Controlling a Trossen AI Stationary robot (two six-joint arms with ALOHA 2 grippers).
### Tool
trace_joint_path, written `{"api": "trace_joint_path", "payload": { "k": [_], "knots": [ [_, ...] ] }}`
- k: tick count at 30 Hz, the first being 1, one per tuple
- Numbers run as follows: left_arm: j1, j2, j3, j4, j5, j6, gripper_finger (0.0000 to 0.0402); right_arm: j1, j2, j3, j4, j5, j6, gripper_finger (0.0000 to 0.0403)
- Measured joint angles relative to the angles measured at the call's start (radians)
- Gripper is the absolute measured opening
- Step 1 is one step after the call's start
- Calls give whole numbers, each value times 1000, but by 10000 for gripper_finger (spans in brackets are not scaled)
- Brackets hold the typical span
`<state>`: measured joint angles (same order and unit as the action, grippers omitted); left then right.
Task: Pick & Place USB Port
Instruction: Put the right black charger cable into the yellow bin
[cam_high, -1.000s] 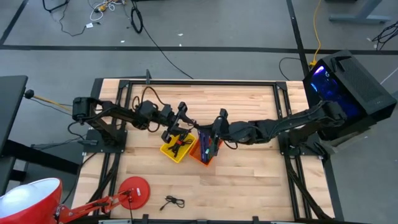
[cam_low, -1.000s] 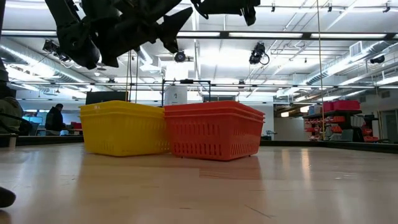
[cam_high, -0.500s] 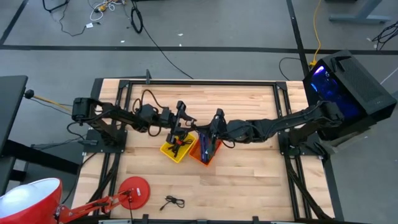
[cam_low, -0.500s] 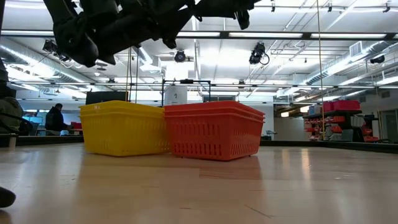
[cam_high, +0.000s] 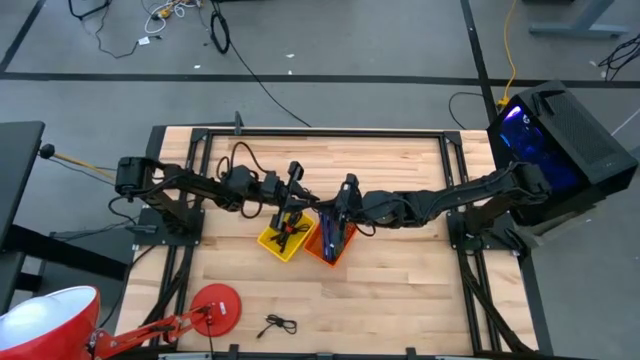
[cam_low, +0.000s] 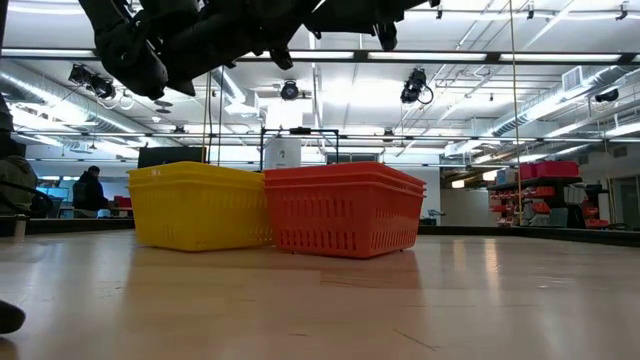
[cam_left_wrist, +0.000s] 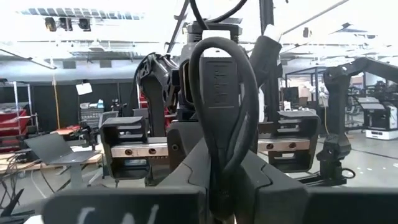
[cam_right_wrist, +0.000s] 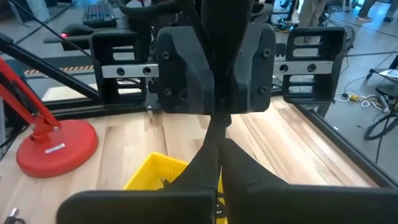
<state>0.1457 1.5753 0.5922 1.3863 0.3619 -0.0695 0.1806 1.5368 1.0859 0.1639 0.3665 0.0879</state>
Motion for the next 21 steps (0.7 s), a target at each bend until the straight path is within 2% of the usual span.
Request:
{"api": "trace_joint_path", "payload": {
  "k": [7, 14, 17, 21],
  "knots": [
    [28, -1, 2, -59, -27, -13, 32, -1, -4, 0, -52, 14, -1, 37],
    [81, 0, -13, -202, -62, -81, 32, 10, -42, 0, -168, 10, 29, 77],
    [95, -21, -55, -262, -52, -105, 32, 15, -63, 0, -232, 39, 34, 81],
    [96, -73, -150, -286, -90, -135, 32, 36, -105, 0, -319, 122, 60, 76]
  ]
}}
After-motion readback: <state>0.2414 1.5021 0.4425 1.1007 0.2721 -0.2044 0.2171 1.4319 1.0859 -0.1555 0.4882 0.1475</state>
